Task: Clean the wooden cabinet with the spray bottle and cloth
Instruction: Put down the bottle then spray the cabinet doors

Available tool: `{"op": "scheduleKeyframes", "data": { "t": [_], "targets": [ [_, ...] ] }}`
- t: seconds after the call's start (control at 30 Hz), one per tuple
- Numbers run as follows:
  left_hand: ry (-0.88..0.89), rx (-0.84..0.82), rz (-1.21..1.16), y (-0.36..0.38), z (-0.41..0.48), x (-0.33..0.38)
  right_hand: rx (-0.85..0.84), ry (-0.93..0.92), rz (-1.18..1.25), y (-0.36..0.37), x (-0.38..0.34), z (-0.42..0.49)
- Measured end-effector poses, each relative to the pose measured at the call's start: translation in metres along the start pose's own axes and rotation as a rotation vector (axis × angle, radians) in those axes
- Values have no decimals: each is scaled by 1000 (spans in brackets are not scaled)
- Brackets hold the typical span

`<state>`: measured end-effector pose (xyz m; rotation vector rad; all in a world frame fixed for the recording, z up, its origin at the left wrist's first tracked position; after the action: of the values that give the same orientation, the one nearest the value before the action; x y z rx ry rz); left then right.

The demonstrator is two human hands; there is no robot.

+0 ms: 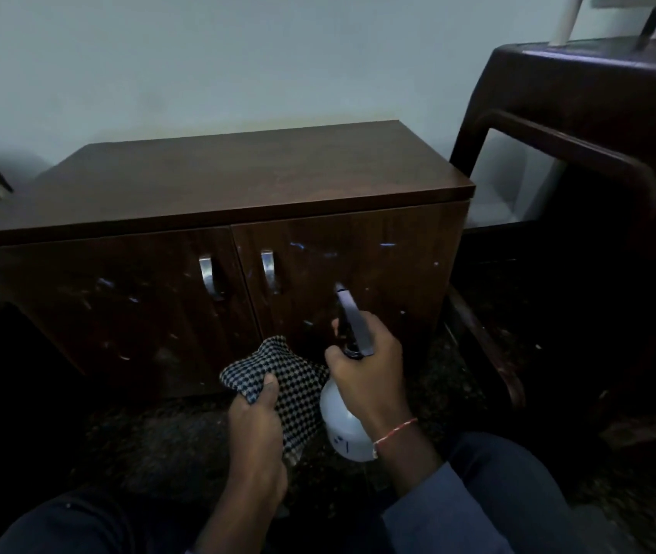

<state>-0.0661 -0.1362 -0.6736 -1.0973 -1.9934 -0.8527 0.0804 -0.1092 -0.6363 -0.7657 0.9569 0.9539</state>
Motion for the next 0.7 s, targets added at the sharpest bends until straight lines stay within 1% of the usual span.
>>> {"op": "scheduleKeyframes", "data": {
  "t": [0.13, 0.2, 0.3, 0.37, 0.43, 0.53, 0.63, 0.7],
  "targets": [
    [-16, -19, 17, -1, 1, -4, 299, 120, 132, -27, 6, 11],
    [-19, -39, 35, 2, 0, -7, 397, 131, 136, -41, 7, 15],
    [-21, -69, 61, 7, -1, -10, 421, 170, 109, -49, 13, 16],
    [-26, -81, 82, 9, 1, -12, 454, 227, 106, -49, 21, 15],
    [-35, -90, 96, 8, 4, -15, 505, 354, 191, -43, 36, 10],
    [-28, -83, 115, 1, 9, -18, 566, 601, 324, -24, 61, -8],
    [-22, -31, 147, -16, 19, -23, 585, 723, 416, 1, 84, -26],
    [-34, 13, 162, -29, 27, -27, 625, 784, 415, 15, 99, -39]
  ]
}}
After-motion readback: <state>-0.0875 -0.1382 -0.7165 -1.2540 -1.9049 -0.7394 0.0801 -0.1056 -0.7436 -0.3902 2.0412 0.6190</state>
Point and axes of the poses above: each hand's wrist, its own z-axis towards the middle knuckle, its own y-axis out of the palm, x = y × z, the point moved 5 cm from there along z, towards the middle knuckle, and after that the axes turned 7 degrees about -y, right-handed, at the moved point
